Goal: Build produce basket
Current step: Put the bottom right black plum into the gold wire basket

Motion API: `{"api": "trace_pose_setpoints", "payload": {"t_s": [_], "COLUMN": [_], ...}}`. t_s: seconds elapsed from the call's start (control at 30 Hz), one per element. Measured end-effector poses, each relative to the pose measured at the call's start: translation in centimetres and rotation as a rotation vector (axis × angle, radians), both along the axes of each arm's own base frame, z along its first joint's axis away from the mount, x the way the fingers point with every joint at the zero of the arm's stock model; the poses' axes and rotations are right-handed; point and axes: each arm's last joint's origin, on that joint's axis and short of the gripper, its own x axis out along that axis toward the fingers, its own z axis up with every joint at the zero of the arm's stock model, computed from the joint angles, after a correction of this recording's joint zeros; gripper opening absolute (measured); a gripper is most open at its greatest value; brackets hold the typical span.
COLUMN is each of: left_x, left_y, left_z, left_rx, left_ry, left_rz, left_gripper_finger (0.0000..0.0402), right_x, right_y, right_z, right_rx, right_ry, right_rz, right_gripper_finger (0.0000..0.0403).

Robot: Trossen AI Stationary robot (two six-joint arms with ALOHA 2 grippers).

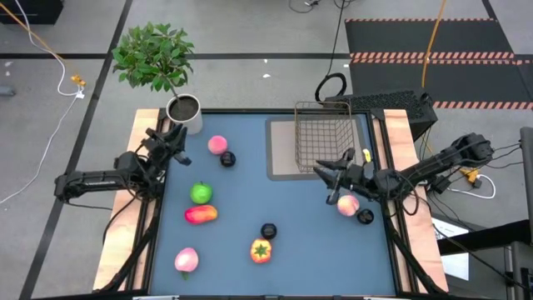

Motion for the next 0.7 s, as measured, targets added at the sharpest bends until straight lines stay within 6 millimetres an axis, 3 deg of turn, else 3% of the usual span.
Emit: {"api": "trace_pose_setpoints", "payload": {"t_s": [0.23, 0.43, 0.6, 0.7], "left_x": [0.1, 0.3, 0.5, 0.8], "left_y": [-0.1, -0.2, -0.2, -0.4], "left_z": [0.1, -0.2, -0.7, -0.9], "left_rx": [-0.036, 0.006, -0.019, 0.004], "left_ry": [-0.065, 0.006, 0.041, 0.066], "left_rz": [-0.069, -0.105, -0.131, -0.233], "left_gripper_finger": [0.0097, 0.0097, 0.0097, 0.0097], "right_x": [1.1, 2.6, 4.1, 4.4], "right_y": [0.2, 0.0, 0.1, 0.1], "right_z": [-1.1, 0.6, 2.6, 3.0], "right_rx": [0.038, 0.024, -0.009, -0.025], "right_ry": [0.030, 0.073, 0.248, 0.339], "right_rz": [0.144, 0.112, 0.027, -0.037], "right_gripper_finger": [0.0107, 0.0107, 0.0109, 0.0119]}}
